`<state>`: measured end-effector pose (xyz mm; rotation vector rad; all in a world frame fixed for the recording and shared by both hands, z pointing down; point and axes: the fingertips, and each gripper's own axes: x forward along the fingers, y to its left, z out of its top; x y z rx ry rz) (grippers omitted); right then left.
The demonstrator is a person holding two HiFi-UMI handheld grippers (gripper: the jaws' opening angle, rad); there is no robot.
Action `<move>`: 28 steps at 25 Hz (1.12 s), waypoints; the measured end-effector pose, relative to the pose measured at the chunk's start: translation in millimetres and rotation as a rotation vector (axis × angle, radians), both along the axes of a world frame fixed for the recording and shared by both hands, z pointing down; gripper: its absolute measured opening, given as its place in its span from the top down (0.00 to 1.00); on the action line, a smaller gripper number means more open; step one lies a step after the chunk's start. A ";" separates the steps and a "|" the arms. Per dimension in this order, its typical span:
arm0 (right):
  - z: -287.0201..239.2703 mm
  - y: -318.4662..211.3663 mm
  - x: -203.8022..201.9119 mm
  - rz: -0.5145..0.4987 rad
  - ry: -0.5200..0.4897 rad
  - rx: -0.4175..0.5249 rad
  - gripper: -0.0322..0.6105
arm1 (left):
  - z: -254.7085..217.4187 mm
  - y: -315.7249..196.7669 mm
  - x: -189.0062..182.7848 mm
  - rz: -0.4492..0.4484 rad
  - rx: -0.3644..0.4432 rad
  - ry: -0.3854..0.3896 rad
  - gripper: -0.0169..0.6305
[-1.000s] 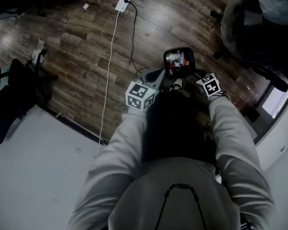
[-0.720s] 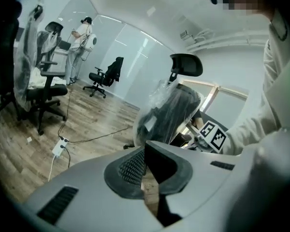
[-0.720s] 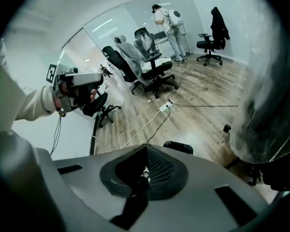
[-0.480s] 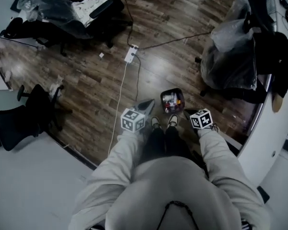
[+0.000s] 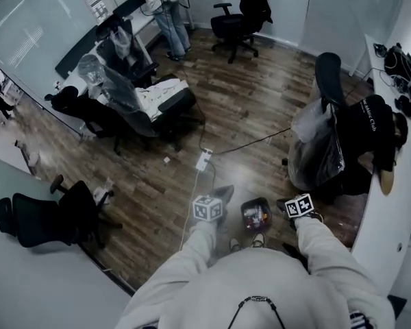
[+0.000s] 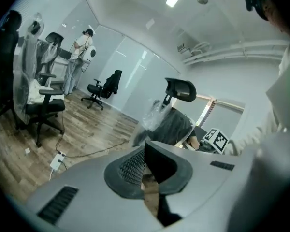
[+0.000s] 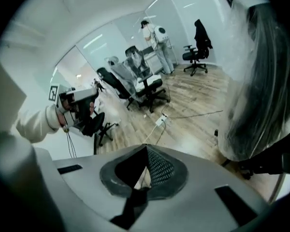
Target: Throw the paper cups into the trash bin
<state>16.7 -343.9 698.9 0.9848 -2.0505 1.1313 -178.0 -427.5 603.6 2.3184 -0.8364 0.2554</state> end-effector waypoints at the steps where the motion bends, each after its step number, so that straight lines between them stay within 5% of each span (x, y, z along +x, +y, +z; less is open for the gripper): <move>1: -22.3 -22.1 0.6 0.043 -0.041 0.049 0.92 | -19.5 -13.2 1.6 0.001 0.043 0.003 0.98; 4: -120.5 -101.6 -8.1 0.128 -0.166 0.262 0.92 | -98.0 -60.9 -5.2 -0.021 0.197 0.044 0.98; 7: -249.0 -155.9 -23.8 0.091 -0.234 0.512 0.92 | -190.9 -91.6 -7.1 -0.015 0.383 0.062 0.98; 12: -439.9 -174.5 -55.1 0.014 -0.353 0.857 0.92 | -329.2 -101.1 3.6 0.035 0.661 0.042 0.98; 16: -501.0 -150.3 -81.9 -0.031 -0.536 0.932 0.92 | -373.4 -71.9 24.7 0.070 0.749 0.102 0.98; 28: -474.2 -134.1 -93.1 -0.084 -0.384 0.901 0.92 | -375.0 -49.9 35.1 0.088 0.757 0.072 0.98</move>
